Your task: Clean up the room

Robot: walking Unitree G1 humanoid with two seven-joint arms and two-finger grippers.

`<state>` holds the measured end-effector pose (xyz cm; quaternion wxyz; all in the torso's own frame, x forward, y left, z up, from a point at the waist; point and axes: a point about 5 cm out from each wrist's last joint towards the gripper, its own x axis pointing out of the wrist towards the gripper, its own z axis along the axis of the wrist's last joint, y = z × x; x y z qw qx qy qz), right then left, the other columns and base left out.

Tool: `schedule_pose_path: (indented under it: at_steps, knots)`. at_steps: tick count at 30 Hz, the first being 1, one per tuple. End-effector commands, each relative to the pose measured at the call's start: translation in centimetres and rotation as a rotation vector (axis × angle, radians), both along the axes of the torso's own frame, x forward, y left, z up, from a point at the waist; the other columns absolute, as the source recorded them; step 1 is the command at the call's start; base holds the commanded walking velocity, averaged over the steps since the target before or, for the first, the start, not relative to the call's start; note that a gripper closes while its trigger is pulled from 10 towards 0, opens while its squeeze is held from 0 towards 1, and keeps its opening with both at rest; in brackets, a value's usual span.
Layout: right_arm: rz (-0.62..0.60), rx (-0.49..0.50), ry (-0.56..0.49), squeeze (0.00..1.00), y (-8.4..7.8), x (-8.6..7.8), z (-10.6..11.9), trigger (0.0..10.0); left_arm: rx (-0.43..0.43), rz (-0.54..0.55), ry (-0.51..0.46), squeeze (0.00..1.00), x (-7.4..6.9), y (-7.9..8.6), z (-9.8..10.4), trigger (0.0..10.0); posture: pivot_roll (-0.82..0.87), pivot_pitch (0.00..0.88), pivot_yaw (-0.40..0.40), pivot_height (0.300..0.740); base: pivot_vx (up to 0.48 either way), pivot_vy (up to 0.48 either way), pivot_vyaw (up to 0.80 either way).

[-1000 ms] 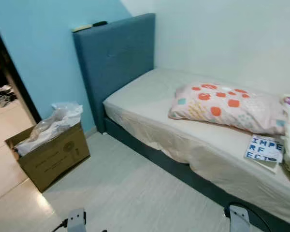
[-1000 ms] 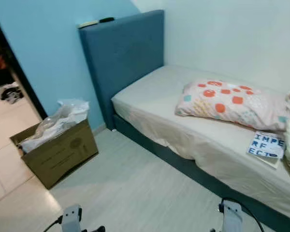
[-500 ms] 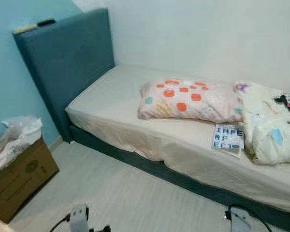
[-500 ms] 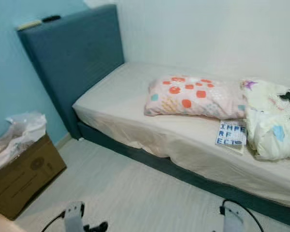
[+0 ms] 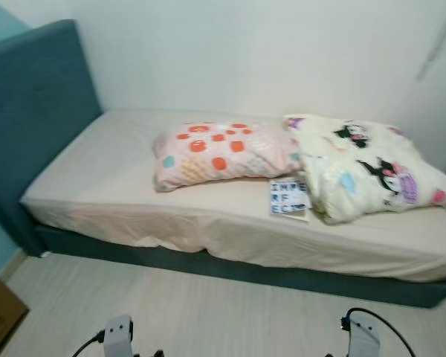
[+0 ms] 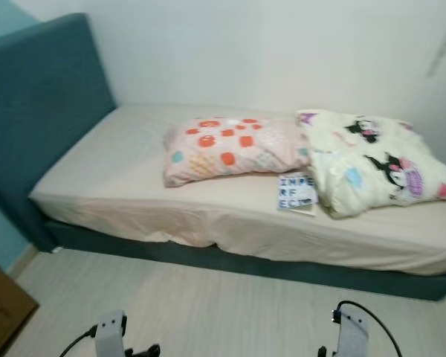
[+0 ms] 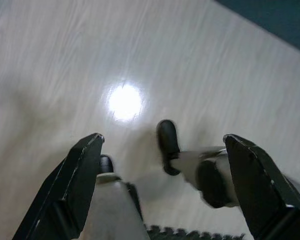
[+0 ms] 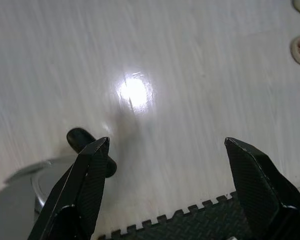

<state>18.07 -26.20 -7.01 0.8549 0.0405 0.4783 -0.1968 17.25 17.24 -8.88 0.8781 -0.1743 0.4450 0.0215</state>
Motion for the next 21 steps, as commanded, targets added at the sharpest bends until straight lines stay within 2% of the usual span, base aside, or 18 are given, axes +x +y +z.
schedule_pose_path:
  at_steps: [1,6,18,21]
  knots:
    - [-0.003,0.009,-0.001,0.0,0.2,-0.1,-0.1,10.0,0.007,0.007,0.001,0.0,0.0,0.2,0.0,10.0,-0.09,0.005,0.013,0.704,0.0,0.0,-0.78]
    - [-0.013,-0.003,-0.046,0.0,-0.6,0.8,0.6,10.0,-0.001,0.01,-0.013,0.0,0.3,0.0,0.1,10.0,-0.1,0.002,0.013,0.704,0.0,0.0,-0.78]
    - [0.017,-0.013,-0.117,0.0,-0.4,3.1,1.8,10.0,-0.015,-0.004,-0.051,0.0,1.1,-0.2,0.5,10.0,-0.1,0.0,0.009,0.704,0.0,0.0,-0.78]
    - [0.018,-0.012,-0.129,0.0,-0.3,3.3,2.0,10.0,-0.015,-0.008,-0.056,0.0,1.2,-0.2,0.6,10.0,-0.1,0.0,0.009,0.704,0.368,0.0,-0.68]
